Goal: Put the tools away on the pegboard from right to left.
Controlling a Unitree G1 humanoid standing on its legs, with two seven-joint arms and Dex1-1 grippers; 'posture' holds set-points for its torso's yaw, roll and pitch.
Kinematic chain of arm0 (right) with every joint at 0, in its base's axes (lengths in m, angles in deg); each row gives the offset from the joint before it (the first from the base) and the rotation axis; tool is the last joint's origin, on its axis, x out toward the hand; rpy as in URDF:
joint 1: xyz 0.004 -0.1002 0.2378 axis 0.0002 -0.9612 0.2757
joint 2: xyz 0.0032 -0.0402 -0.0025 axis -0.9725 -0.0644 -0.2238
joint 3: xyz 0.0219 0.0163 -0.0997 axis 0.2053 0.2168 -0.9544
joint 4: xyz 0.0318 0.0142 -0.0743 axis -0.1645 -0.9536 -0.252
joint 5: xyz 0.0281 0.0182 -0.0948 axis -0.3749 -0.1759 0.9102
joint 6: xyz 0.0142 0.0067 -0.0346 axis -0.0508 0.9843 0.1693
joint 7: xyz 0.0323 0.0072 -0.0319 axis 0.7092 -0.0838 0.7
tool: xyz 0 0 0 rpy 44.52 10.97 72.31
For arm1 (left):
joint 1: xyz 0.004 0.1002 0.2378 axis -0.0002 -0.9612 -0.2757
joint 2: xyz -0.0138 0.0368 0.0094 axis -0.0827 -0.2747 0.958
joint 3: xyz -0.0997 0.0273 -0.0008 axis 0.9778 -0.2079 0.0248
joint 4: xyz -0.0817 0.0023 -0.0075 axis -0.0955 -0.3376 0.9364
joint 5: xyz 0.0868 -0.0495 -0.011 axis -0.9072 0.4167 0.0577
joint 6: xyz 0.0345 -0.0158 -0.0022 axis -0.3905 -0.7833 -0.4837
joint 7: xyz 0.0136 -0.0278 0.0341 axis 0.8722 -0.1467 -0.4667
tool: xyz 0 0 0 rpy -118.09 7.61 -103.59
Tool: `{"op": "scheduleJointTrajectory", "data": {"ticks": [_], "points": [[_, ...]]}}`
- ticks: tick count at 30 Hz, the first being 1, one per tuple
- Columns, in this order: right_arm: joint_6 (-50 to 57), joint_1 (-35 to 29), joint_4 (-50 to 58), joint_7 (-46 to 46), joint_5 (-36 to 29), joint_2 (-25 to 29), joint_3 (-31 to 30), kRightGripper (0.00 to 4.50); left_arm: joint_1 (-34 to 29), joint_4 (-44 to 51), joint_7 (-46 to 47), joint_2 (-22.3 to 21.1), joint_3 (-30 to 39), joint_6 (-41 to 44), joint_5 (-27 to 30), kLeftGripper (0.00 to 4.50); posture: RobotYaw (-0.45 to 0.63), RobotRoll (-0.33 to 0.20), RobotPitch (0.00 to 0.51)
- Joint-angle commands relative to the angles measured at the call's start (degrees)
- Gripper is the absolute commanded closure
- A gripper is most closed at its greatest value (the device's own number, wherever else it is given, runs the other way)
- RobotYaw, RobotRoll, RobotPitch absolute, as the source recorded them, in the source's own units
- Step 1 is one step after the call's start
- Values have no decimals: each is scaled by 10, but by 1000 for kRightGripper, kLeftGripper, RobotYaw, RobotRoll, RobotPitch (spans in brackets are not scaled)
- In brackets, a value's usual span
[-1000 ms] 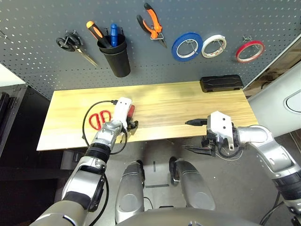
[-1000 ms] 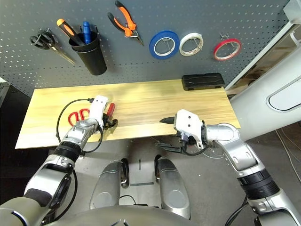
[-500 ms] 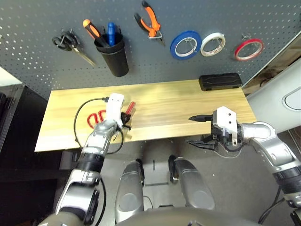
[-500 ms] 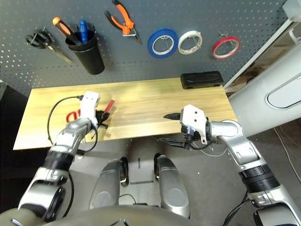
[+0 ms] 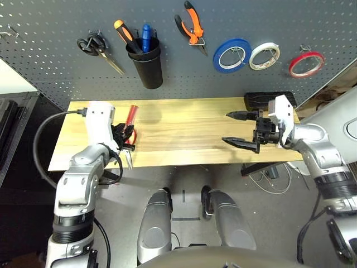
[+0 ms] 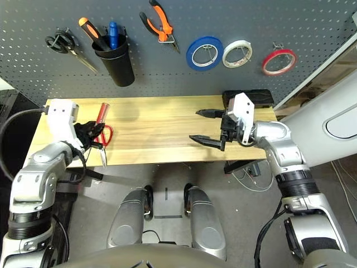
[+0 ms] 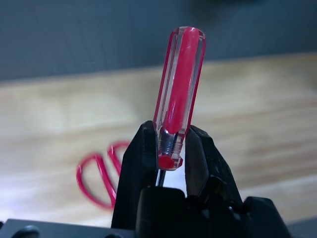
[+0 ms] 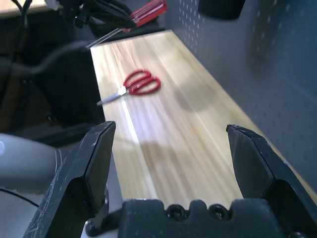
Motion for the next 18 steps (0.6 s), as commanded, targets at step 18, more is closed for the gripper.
{"op": "scheduleJointTrajectory", "data": {"ticks": [18], "points": [[71,76,-32,35,-69,3,78,0,177,1,24,-1,33,-139,61,3667,138,0,153]]}}
